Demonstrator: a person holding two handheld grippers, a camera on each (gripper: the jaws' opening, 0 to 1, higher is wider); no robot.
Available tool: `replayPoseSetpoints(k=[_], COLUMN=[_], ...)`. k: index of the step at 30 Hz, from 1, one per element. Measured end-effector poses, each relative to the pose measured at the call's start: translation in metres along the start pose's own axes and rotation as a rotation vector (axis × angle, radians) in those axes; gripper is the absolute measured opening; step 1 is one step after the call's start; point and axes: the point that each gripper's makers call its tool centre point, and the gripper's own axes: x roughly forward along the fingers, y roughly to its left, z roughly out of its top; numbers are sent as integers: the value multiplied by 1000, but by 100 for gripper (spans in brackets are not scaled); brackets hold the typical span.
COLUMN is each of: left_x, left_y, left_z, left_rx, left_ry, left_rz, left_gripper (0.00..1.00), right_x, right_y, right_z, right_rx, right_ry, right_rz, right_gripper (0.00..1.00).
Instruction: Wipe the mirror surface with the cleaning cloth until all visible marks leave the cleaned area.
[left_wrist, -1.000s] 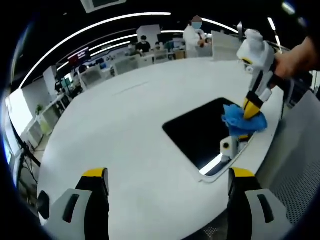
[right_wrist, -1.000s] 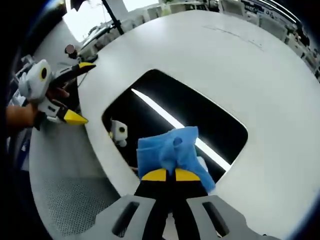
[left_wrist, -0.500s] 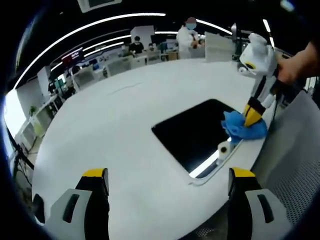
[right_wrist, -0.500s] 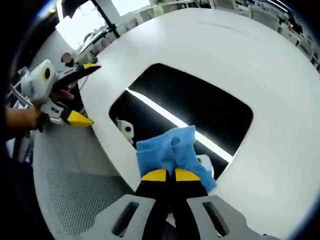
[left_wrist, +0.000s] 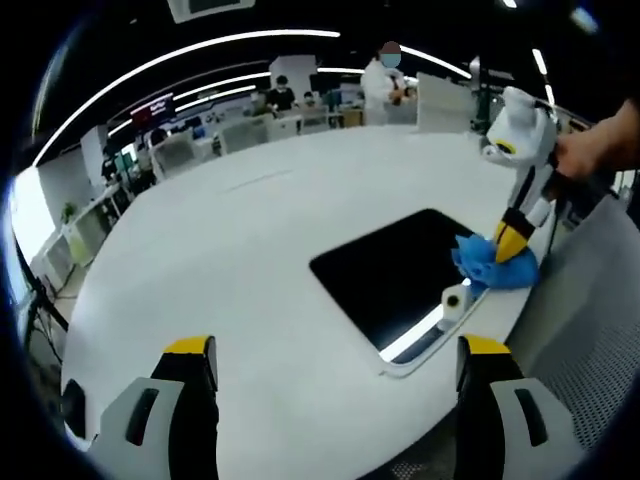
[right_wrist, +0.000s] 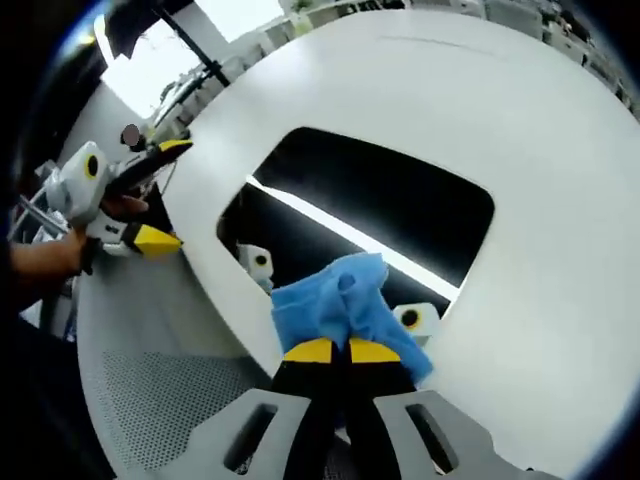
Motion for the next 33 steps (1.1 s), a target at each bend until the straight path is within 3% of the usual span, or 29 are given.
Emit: replayPoseSetpoints(k=[13, 17, 19, 22, 24, 28, 33], left_x=[-2, 2, 1, -1, 2, 2, 2], left_y=[10, -3, -2, -9, -12, -13, -15], left_z=[0, 3, 7, 14, 10, 10, 9], left_rx=[-2, -6, -80, -72, -38, -34, -15], left_ry=[4, -5, -30, -67, -40, -38, -32], left_rz=[50, -11, -13, -49, -58, -67, -74], left_gripper=[100, 100, 100, 100, 100, 100, 100], right_x=[-8, -7, -7, -7, -6, -4, -2], right_y=[-13, -13, -13, -14, -16, -21, -35], right_z=[-8, -7, -7, -6, -2, 8, 24], right_rx=[1, 28, 36, 68, 115, 102, 157], right_ry=[2, 8, 3, -9, -18, 14, 11], right_rz=[8, 5, -8, -18, -13, -55, -68], right_gripper=[0, 0, 0, 0, 0, 0, 0])
